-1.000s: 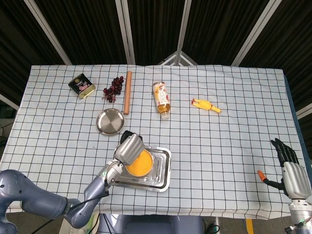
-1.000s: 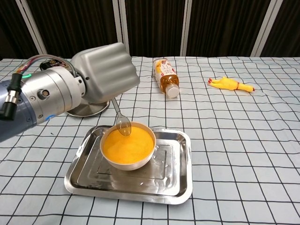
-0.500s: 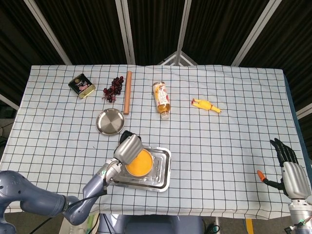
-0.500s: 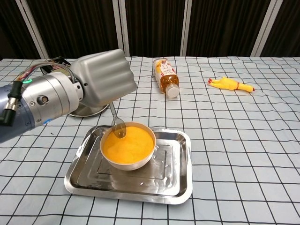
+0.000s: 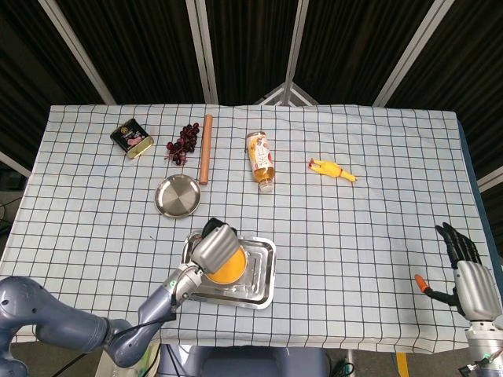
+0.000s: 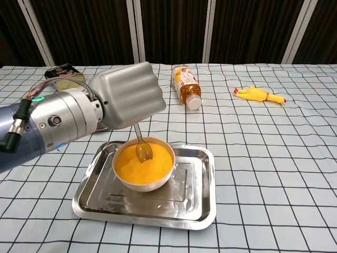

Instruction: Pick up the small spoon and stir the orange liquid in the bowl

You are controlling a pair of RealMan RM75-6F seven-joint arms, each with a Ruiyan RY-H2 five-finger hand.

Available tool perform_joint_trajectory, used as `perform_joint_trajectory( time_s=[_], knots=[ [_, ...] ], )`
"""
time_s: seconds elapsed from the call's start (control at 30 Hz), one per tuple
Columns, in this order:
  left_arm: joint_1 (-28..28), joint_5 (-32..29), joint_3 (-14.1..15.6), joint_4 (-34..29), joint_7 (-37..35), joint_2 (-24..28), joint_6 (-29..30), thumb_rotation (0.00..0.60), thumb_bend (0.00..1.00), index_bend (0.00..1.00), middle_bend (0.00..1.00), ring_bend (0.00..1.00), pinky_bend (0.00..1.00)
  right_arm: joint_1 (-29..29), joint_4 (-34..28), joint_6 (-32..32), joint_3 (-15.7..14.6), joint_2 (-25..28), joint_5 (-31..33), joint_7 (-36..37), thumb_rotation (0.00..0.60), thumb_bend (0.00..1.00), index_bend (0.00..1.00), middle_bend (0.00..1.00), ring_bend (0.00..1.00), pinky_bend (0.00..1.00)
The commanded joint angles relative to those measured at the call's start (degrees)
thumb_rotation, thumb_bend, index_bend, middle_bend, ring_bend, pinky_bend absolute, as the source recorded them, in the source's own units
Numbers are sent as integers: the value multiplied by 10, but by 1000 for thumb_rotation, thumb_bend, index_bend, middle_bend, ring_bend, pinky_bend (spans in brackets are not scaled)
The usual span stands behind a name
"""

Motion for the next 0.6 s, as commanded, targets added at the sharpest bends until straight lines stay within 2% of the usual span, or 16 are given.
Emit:
perform_joint_trajectory(
  time_s=[0.03, 0.4, 0.6],
  knots=[
    [2, 8, 0, -7, -2, 5, -1, 600, 596, 757, 1000, 979, 983, 0, 0, 0, 0, 0, 0, 0, 600, 322, 0, 0, 0, 0],
    [9, 32, -2, -43, -1, 43, 3, 600, 596, 757, 1000, 979, 983, 0, 0, 1, 1, 0, 1, 0, 600, 323, 0, 0, 0, 0],
    [10, 28, -6, -36, 1, 57, -5, 600, 597, 757, 1000, 979, 983, 0, -1, 1, 1, -1, 1, -1, 600, 322, 0, 0, 0, 0]
  ],
)
